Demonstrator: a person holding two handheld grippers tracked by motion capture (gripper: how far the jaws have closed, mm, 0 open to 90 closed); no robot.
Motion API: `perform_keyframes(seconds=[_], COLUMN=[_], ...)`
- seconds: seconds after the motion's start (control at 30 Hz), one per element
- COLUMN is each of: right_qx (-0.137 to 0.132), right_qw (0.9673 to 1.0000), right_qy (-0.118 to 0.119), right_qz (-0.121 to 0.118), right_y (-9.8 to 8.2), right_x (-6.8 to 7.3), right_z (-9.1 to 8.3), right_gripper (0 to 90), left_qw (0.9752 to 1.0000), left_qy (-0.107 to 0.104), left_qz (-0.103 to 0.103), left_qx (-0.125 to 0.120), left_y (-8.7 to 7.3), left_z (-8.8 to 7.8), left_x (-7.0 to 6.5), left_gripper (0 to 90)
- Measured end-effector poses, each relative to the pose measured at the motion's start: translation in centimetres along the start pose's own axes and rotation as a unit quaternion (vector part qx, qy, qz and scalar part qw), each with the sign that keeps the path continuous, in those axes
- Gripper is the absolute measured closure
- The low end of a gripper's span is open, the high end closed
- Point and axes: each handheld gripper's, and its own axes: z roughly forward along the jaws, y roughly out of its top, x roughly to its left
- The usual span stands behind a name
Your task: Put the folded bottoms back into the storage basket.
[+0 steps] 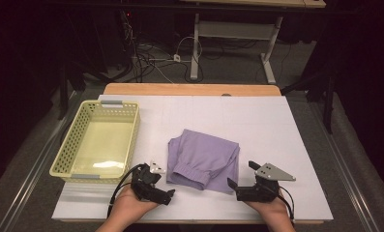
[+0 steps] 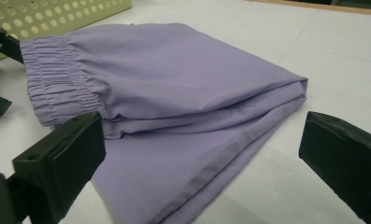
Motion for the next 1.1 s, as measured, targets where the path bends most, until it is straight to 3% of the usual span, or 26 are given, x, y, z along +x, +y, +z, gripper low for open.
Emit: perform_keyframes(seconds=[0.07, 0.2, 0.33, 0.43, 0.53, 0.63, 0.8, 1.0, 1.1], right_qx=[0.002, -0.002, -0.006, -0.006, -0.006, -0.004, -0.007, -0.002, 0.002], right_qw=[1.0000, 1.0000, 1.0000, 1.0000, 1.0000, 1.0000, 1.0000, 0.9999, 0.9999], right_qy=[0.001, 0.000, -0.004, -0.004, -0.003, -0.003, -0.006, -0.009, -0.011], right_qz=[0.001, 0.003, 0.007, 0.007, 0.004, 0.004, 0.003, 0.008, 0.009], right_y=[0.0, 0.0, 0.0, 0.0, 0.0, 0.0, 0.0, -0.3, -0.3], right_x=[0.0, -0.3, -0.5, -0.4, -0.3, -0.3, -0.3, -0.4, -0.5], right_z=[0.0, -0.1, -0.2, -0.3, -0.3, -0.2, -0.3, -0.3, -0.3], right_gripper=[1.3, 2.0, 2.8, 3.1, 3.3, 3.5, 4.2, 4.4, 4.3], left_qw=[1.0000, 1.0000, 0.9996, 0.9992, 0.9992, 0.9994, 0.9984, 0.9952, 0.9945], left_qy=[-0.009, -0.004, -0.015, -0.002, 0.010, 0.002, 0.004, -0.011, -0.021], left_qz=[0.000, -0.004, -0.010, -0.017, -0.026, -0.029, -0.030, -0.027, -0.021], left_qx=[-0.001, -0.005, -0.024, -0.035, -0.029, -0.017, -0.048, -0.094, -0.100], left_y=[0.3, 1.4, 2.8, 3.2, 3.2, 2.9, 1.9, 0.6, 0.5], left_z=[0.1, 0.2, 0.1, 0.2, 0.6, 1.0, 1.1, 1.3, 1.3], left_x=[-0.1, -0.2, 0.0, 0.3, 0.8, 0.9, 0.5, 0.1, 0.1], left_gripper=[1.9, 3.3, 7.7, 16.1, 24.0, 26.7, 31.5, 48.4, 57.6])
